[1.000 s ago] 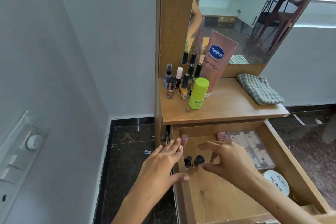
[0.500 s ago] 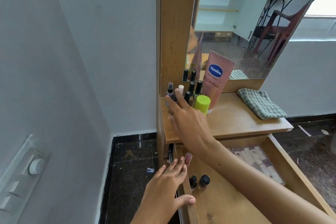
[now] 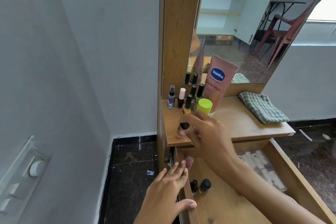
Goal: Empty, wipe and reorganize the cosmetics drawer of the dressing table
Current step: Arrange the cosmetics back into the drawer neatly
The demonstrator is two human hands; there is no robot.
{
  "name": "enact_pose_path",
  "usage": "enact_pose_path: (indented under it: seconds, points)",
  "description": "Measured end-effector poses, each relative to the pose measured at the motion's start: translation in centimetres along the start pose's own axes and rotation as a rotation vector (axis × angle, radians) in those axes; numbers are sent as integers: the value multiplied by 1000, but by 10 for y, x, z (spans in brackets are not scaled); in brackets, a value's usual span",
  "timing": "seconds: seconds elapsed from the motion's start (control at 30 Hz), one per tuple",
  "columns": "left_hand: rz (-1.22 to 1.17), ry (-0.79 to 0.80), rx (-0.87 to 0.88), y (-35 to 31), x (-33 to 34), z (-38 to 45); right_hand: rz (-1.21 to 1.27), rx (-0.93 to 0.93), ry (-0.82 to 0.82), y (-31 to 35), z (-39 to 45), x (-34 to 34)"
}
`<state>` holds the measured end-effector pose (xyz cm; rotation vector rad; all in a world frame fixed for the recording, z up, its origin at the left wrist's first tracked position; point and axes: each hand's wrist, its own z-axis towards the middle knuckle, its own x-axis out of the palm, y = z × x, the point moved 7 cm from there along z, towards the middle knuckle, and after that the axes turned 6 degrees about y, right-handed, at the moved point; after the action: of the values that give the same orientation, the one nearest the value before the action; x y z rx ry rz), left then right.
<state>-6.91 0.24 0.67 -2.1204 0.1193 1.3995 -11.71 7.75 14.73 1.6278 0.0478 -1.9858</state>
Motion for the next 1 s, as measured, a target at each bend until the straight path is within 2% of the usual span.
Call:
enact_pose_path:
  seconds: [0.2,0.37,0.63,1.0]
  points:
    - [18,-6,-8,-4,-3,-5,17,124,0,-47,-65,-23]
    - [-44,-76,0,-5,-6,-10,-53,265,127,-85,-99,1]
    - [-50,-122,-4,-5,-8,-13,18,285,319,-96,-108,44]
    - [-47,-135,-3,-6,-10,-14,-59,277,427,-91,-102,55]
